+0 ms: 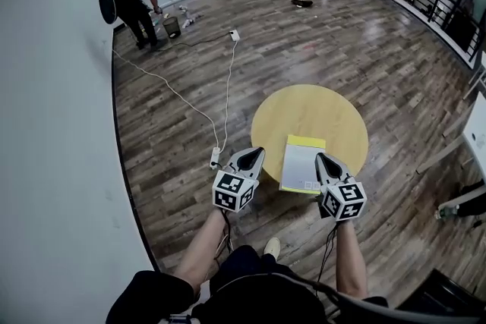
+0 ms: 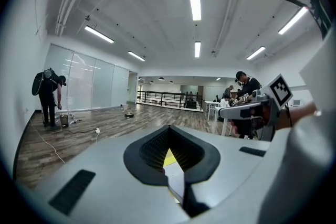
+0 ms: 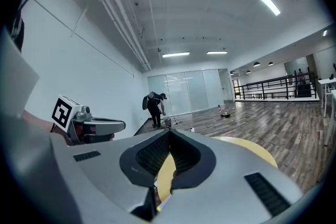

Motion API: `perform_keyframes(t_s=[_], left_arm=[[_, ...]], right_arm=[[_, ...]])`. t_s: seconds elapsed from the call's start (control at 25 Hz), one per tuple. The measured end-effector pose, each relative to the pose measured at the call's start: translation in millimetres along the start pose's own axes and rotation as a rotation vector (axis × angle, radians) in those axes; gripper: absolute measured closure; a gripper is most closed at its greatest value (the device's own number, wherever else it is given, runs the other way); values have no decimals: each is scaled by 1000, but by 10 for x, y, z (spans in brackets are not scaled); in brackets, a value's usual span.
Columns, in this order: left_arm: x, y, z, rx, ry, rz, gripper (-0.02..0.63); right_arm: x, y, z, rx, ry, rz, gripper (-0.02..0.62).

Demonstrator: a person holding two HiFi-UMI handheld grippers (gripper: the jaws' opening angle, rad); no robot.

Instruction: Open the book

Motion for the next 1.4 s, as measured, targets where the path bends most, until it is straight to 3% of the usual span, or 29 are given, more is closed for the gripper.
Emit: perform_keyframes(t_s=[0.6,1.04,1.4], left_arm=[[-331,183,-268,29,49,-54,607],[-313,819,-278,106,62,-171,607],[-134,1570,-236,187,59,-283,607]], right_arm=[[-346,238,99,-53,41,-62,598],[-393,1010,-5,-163,50,-189,598],[-361,1733,-198,-241,57,-278,598]])
Point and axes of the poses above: the fingertips, and each gripper's own axes: x backward along the fingers, z to its right, y out of its underside, the point moved 6 cm from there along x, backward along the fingers, and after that the axes turned 3 degrees about -y, right-handed, at the moved point
